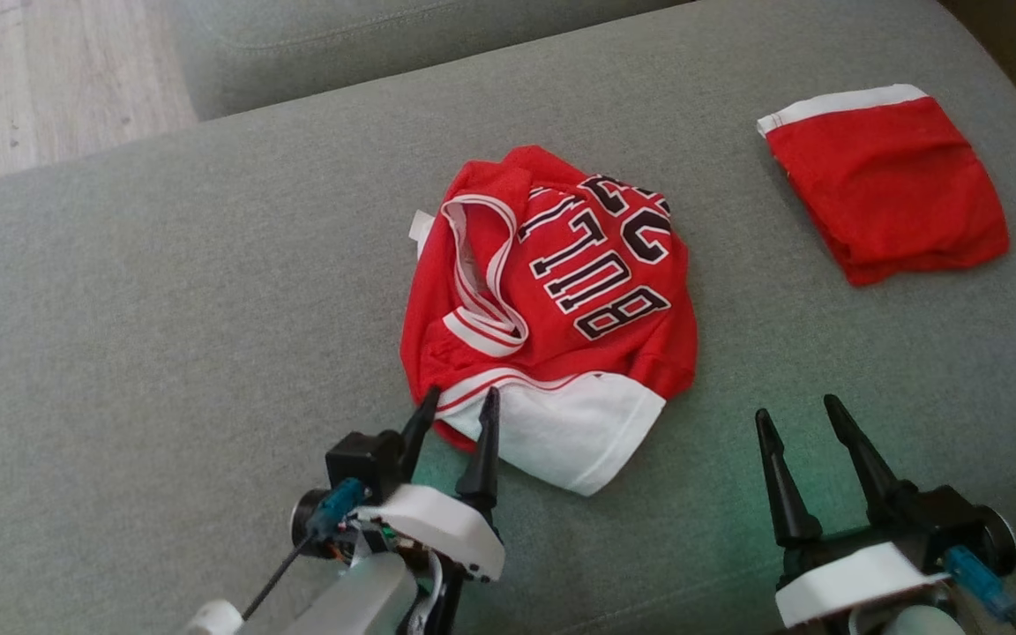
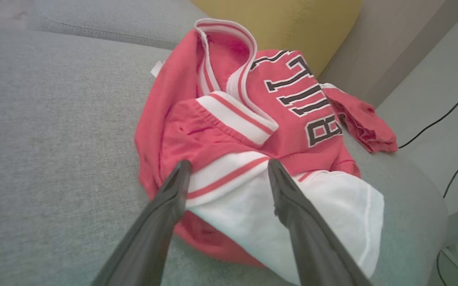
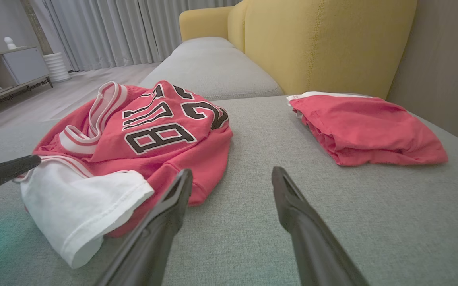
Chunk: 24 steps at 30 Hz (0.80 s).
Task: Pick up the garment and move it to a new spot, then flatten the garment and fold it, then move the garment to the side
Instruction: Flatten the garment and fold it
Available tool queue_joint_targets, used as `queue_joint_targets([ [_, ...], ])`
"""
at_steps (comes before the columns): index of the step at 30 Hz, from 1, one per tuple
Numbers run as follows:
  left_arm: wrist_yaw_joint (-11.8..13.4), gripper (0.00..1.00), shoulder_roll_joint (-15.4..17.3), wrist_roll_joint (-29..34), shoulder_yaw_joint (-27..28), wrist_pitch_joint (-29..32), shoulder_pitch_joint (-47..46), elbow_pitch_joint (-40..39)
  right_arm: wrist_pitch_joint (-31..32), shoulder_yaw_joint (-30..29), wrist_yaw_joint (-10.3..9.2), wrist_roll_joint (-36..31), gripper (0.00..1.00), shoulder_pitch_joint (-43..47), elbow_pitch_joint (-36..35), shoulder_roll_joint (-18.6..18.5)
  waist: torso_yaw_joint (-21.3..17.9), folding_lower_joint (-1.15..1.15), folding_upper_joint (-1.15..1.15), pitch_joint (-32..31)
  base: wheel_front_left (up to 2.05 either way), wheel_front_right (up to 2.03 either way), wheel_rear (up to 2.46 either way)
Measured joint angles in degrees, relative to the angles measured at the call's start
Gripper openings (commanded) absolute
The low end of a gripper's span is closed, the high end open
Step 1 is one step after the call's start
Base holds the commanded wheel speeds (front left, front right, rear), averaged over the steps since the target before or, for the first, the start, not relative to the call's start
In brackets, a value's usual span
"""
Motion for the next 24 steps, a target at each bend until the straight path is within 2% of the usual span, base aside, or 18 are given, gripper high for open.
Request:
queue_joint_targets([
  [4, 3.4, 1.0, 0.0, 2.3, 0.3, 0.0, -1.3, 2.5, 0.0, 0.1, 0.0, 0.0, 1.0, 0.0, 0.0, 0.0, 0.0, 0.0, 0.0, 0.1, 0.0, 0.0, 0.0],
  [7, 5.0, 1.0, 0.0, 3.2, 1.4, 0.0, -1.4, 2.7, 0.0, 0.1, 0.0, 0.1, 1.0, 0.0, 0.0, 0.1, 0.1, 0.0, 0.0, 0.2, 0.0, 0.0, 0.0],
  [16, 3.8, 1.0, 0.0, 0.1, 0.1, 0.0, -1.2, 2.7, 0.0, 0.2, 0.0, 0.5, 1.0, -0.1, 0.0, 0.3, 0.3, 0.0, 0.0, 0.1, 0.0, 0.0, 0.0],
  [17, 3.9, 0.98, 0.0, -0.6, -0.5, 0.0, -1.2, 2.7, 0.0, 0.2, 0.0, 0.5, 1.0, -0.1, 0.0, 0.3, 0.3, 0.0, 0.0, 0.1, 0.0, 0.0, 0.0],
  [18, 3.9, 0.69, 0.0, -1.2, -0.8, 0.0, -1.2, 2.7, 0.0, 0.2, 0.0, 0.5, 1.0, -0.1, 0.0, 0.4, 0.3, 0.0, 0.0, 0.0, 0.0, 0.0, 0.0],
  [20, 4.5, 0.49, 0.0, -2.7, -1.8, 0.0, -1.2, 2.9, 0.0, 0.2, 0.0, 0.5, 1.0, -0.1, 0.0, 0.4, 0.2, 0.0, 0.0, 0.0, 0.0, 0.0, 0.0],
  [23, 4.7, 0.39, 0.0, -5.6, -3.1, 0.0, -1.2, 3.3, 0.0, 0.2, 0.0, 0.5, 1.0, -0.1, 0.0, 0.4, 0.0, 0.0, 0.0, 0.0, 0.0, 0.0, 0.0],
  [24, 4.5, 0.33, 0.0, -6.2, -3.5, 0.0, -1.2, 3.3, 0.0, 0.3, 0.0, 0.5, 1.0, -0.1, 0.0, 0.4, 0.0, 0.0, 0.0, 0.0, 0.0, 0.0, 0.0],
])
